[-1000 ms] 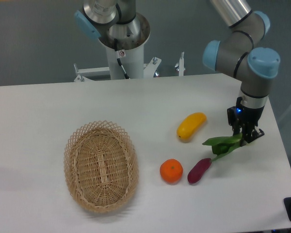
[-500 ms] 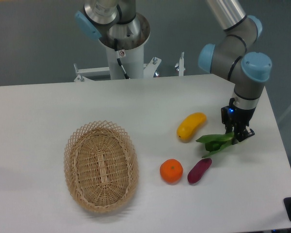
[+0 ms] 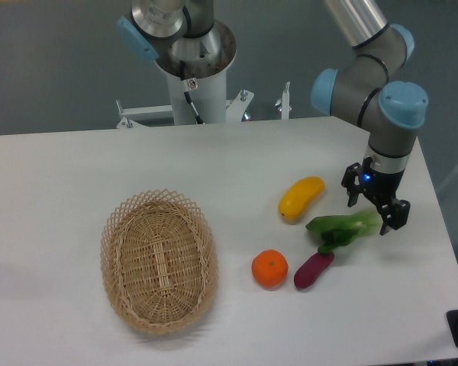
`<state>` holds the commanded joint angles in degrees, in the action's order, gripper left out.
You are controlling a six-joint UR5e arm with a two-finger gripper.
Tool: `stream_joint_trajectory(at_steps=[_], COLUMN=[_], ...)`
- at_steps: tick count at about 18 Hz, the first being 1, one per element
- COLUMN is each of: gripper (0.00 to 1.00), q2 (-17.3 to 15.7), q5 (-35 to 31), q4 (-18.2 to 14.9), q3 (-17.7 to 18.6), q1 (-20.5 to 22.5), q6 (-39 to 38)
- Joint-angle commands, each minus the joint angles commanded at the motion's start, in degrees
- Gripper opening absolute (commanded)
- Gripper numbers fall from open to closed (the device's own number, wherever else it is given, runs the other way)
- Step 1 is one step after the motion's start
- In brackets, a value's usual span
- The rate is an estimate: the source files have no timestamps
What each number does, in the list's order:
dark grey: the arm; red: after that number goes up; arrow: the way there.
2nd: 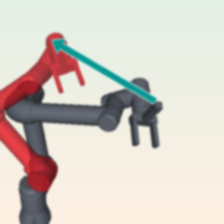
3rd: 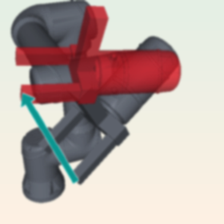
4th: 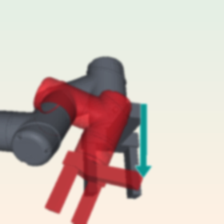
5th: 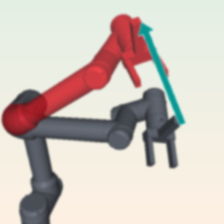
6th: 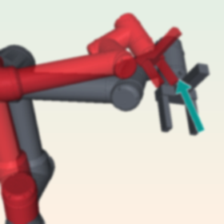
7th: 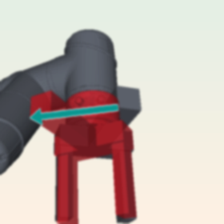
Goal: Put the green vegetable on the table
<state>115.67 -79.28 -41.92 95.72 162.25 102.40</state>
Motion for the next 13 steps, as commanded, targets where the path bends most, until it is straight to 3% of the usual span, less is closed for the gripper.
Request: stream_joint_trajectory(at_steps=[4, 6, 9, 11, 13], gripper=[1.00, 1.00, 1.00, 1.00, 1.00], q2=[-2.64, -3.78, -4.14, -4.40, -4.49], q5=[-2.01, -4.56, -5.27, -5.27, -5.27], q4=[-1.66, -7.09, -17.81, -22.22, -24.60], q3=[-5.80, -8.61, -15.90, -19.68, -21.36], q1=[-0.09, -0.18, 0.09, 0.70, 2.10], q6=[-0.97, -0.88, 0.17, 1.04, 4.63])
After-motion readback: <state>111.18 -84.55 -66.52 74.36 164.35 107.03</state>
